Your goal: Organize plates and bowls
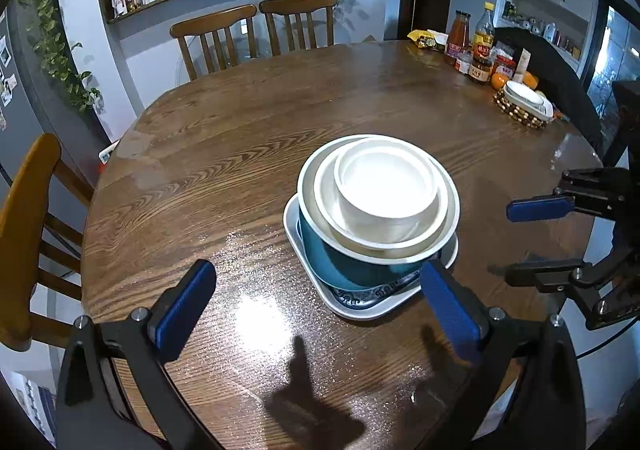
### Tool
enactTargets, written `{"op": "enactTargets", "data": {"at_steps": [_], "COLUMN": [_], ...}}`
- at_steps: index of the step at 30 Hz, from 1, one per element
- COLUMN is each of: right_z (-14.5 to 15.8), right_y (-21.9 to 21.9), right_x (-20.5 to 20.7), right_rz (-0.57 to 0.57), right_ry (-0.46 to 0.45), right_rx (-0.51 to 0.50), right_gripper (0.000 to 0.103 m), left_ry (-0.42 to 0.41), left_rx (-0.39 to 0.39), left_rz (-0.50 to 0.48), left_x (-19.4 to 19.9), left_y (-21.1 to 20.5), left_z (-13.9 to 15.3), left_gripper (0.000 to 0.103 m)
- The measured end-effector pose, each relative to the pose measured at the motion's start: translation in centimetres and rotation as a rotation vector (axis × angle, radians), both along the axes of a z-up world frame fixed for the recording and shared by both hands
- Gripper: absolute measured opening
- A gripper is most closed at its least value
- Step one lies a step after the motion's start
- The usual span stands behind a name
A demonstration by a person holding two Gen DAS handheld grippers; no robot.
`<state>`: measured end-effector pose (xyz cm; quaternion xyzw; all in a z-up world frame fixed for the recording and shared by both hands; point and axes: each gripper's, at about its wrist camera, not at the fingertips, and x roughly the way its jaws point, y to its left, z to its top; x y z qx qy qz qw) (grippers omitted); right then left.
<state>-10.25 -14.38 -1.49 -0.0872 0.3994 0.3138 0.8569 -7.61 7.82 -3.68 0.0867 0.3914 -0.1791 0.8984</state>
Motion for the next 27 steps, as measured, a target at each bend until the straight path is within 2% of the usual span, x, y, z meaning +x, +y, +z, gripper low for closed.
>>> {"op": "enactTargets", "data": {"at_steps": [11, 27], "right_z": [0.3, 1.1], "right_y": [0.1, -0.5], "right_x": [-0.1, -1.2], "right_rz": [0.017, 0.022], "right_ry": [-0.002, -0.018], "right_rx": [0.006, 0.005], "right_gripper": [0.055, 0.055], "left_ry": [0.006, -0.001], "left_rx": [-0.013, 0.029], "left_rz": [-0.013, -0.046], "left_x": [-0.5, -2.1], "left_y": [-0.2, -0.6], "left_z": [0.1, 0.3], "left_gripper": [0.102, 0.102]}}
